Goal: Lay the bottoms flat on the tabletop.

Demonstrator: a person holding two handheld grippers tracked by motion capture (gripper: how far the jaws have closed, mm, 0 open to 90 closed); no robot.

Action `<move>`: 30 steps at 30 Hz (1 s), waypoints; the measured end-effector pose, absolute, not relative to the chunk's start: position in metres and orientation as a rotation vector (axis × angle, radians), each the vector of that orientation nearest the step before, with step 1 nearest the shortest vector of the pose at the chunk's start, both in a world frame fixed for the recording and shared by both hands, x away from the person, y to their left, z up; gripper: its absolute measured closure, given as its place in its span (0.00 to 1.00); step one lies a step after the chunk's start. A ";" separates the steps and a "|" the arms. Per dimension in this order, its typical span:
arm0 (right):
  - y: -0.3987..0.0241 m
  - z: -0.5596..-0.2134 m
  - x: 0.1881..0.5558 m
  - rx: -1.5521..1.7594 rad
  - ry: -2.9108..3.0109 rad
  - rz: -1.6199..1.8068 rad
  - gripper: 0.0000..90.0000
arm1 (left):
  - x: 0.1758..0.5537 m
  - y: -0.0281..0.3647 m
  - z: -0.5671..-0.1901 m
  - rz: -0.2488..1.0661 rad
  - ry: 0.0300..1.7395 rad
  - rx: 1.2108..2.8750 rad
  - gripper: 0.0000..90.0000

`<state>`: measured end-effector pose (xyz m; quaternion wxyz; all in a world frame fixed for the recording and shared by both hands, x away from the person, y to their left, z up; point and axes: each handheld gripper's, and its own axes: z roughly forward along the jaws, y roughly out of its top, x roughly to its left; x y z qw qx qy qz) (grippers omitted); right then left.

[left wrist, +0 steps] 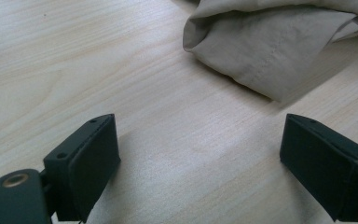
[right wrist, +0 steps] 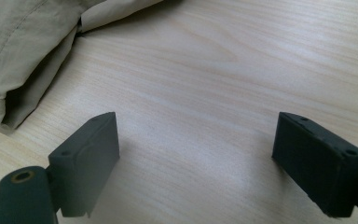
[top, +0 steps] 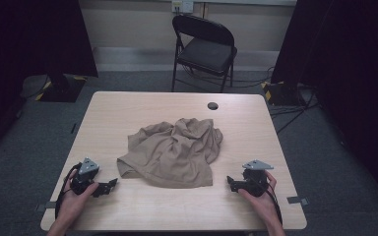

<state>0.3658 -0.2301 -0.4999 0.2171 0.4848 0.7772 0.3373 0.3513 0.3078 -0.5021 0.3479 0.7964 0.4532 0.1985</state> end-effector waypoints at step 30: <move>-0.165 -0.448 0.413 1.198 2.289 1.199 0.29 | 0.352 0.308 -0.502 0.513 1.171 2.069 0.12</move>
